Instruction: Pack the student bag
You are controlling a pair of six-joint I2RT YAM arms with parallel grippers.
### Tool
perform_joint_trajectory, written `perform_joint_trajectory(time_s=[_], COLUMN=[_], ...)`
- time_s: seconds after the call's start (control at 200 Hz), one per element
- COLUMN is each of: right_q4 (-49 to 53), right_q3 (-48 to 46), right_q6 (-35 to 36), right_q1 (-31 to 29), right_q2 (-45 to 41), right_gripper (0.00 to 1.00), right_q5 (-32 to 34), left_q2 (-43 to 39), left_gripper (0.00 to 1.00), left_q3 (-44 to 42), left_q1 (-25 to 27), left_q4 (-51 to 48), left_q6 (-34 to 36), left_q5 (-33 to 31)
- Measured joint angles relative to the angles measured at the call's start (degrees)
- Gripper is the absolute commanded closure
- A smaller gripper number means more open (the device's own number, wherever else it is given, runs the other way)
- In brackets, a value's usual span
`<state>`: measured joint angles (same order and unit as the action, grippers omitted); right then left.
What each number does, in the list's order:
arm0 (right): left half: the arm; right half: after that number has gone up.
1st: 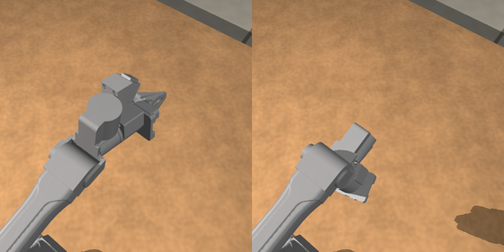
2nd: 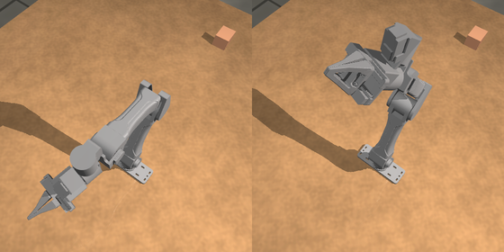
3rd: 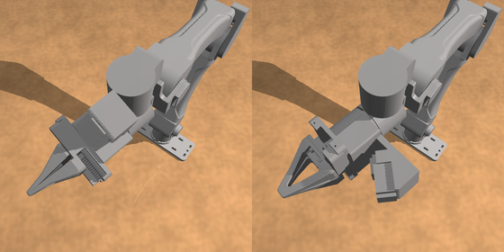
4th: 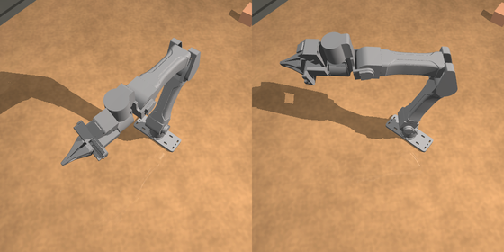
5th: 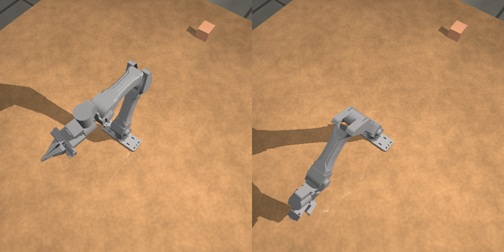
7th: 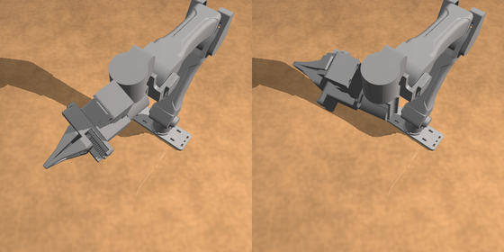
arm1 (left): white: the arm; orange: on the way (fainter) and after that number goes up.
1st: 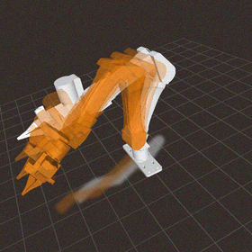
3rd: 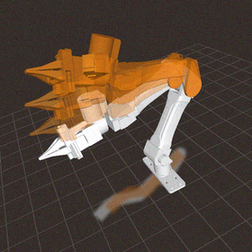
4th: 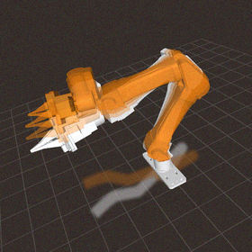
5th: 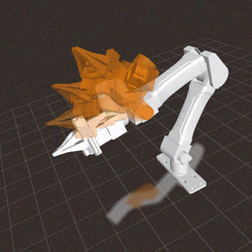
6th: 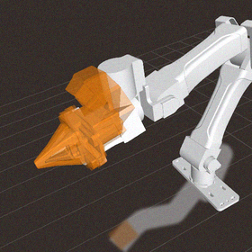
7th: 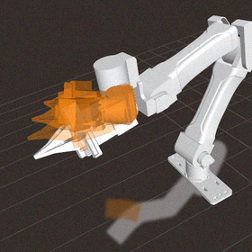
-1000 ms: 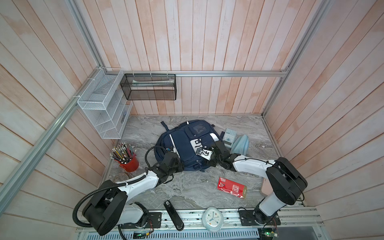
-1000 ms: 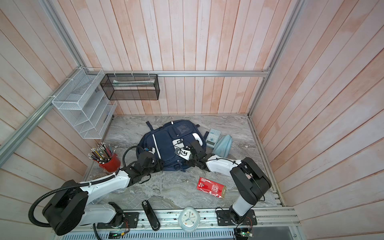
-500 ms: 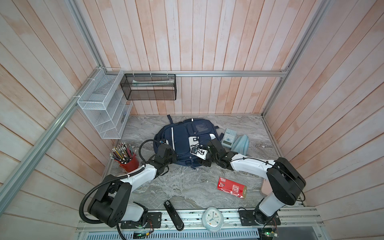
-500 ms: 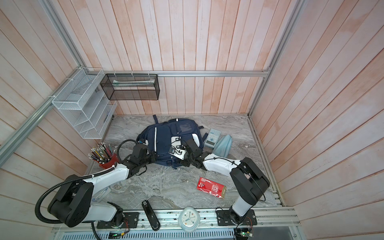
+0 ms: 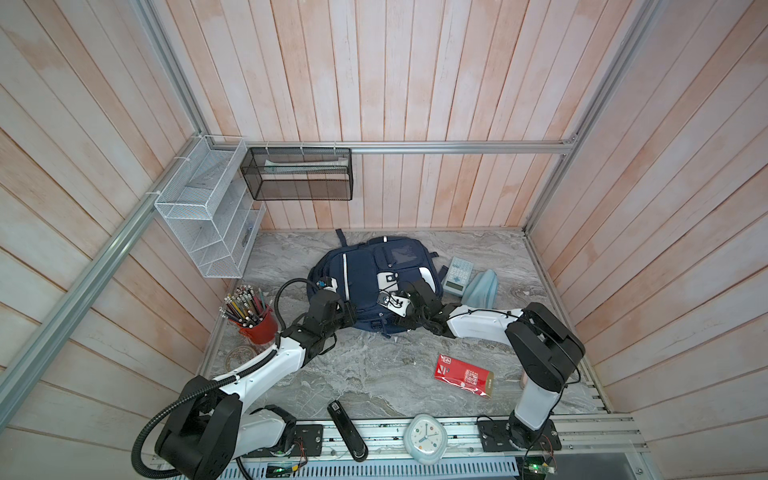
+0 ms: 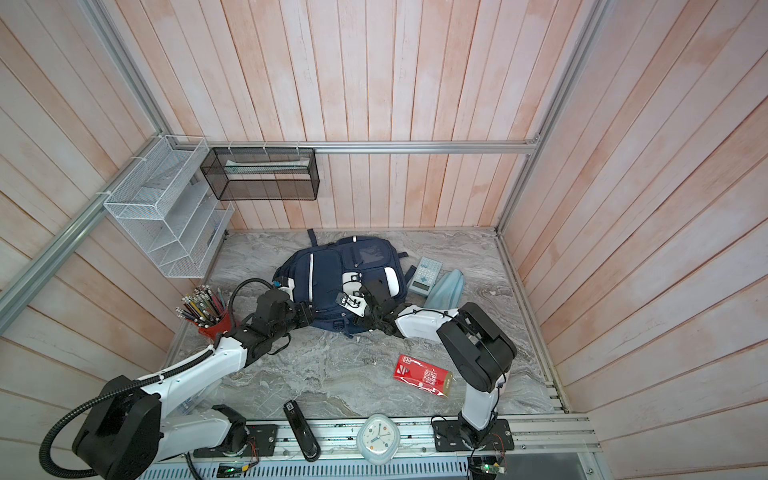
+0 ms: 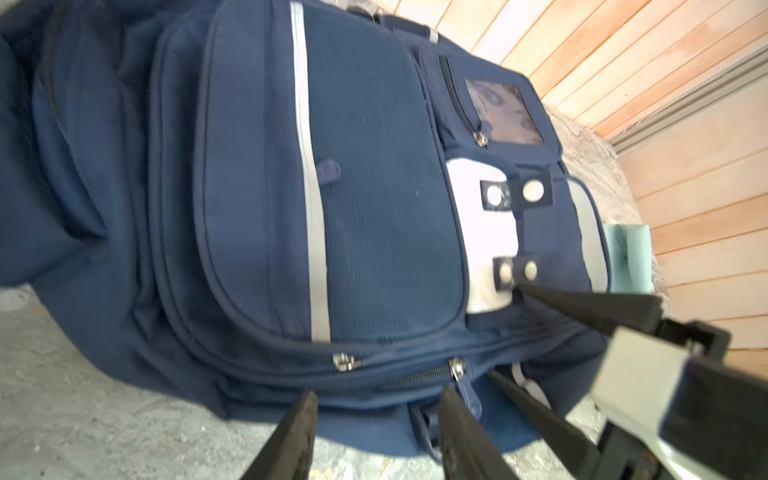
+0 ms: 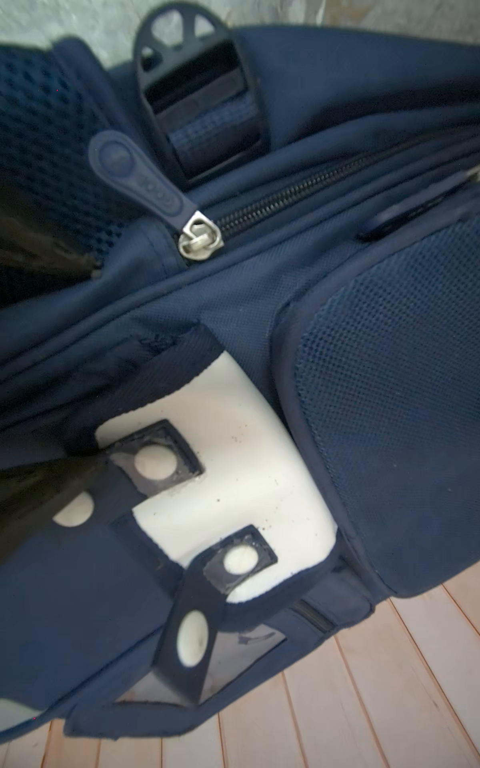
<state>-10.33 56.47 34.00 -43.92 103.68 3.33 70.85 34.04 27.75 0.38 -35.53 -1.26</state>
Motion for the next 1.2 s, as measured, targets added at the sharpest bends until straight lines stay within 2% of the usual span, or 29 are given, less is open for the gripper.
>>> perform_joint_trajectory(time_s=[0.04, 0.075, 0.1, 0.175, 0.22, 0.41, 0.59, 0.765, 0.965, 0.985, 1.045, 1.155, 1.2], right_q4=[-0.24, -0.63, -0.92, -1.53, -1.44, -1.33, -3.78, -5.49, -6.45, -6.45, -6.62, -7.54, -7.98], right_q3=[1.11, 1.86, 2.14, 2.25, 2.32, 1.25, -2.01, -3.72, -5.46, -5.49, -5.49, -6.14, -6.54], right_q6=[-0.63, -1.11, -1.29, -2.03, -2.36, -2.95, -4.70, -7.39, -9.66, -9.90, -10.34, -11.04, -11.41], right_q1=[-0.15, -0.17, -0.15, -0.15, -0.15, -0.17, -0.09, 0.09, 0.26, 0.28, 0.35, 0.44, 0.52], right_q2=[0.61, 1.07, 1.22, 1.27, 1.31, 0.31, -3.30, -3.52, -3.37, -3.34, -3.30, -3.28, -3.30], right_gripper=[0.42, 0.49, 0.56, 0.90, 1.00, 1.00, 1.00, 1.00, 1.00, 1.00, 1.00, 1.00, 1.00], right_q5=[1.05, 1.64, 1.84, 1.79, 1.53, -0.31, -4.09, -6.47, -7.56, -7.63, -7.74, -7.74, -7.74], left_q2=[0.09, 0.20, 0.39, 1.42, 2.19, 5.99, 11.87, 17.75, 22.10, 22.32, 23.12, 24.41, 24.44], left_gripper=[0.51, 0.51, 0.51, 0.52, 0.52, 0.50, 0.35, 0.35, 0.46, 0.49, 0.72, 0.83, 0.84], left_q3=[-0.46, -0.83, -1.01, -1.09, -1.07, 0.98, 7.26, 9.11, 10.91, 11.26, 12.55, 14.56, 14.53], left_q1=[0.63, 1.27, 1.70, 3.19, 4.11, 5.97, 6.14, 6.54, 9.14, 9.44, 10.23, 11.10, 11.19], left_q4=[0.04, 0.04, 0.07, 0.52, 1.03, 2.01, 4.28, 7.13, 5.99, 5.57, 4.02, 1.64, 1.16], left_q6=[-0.31, -0.72, -0.94, -1.64, -2.03, -2.45, -2.01, -2.12, -2.32, -2.03, -2.03, -0.98, -1.25], left_q5=[0.02, 0.13, 0.24, 0.44, 0.61, 1.03, 1.38, 2.75, 0.22, -0.52, -2.45, -4.68, -5.05])
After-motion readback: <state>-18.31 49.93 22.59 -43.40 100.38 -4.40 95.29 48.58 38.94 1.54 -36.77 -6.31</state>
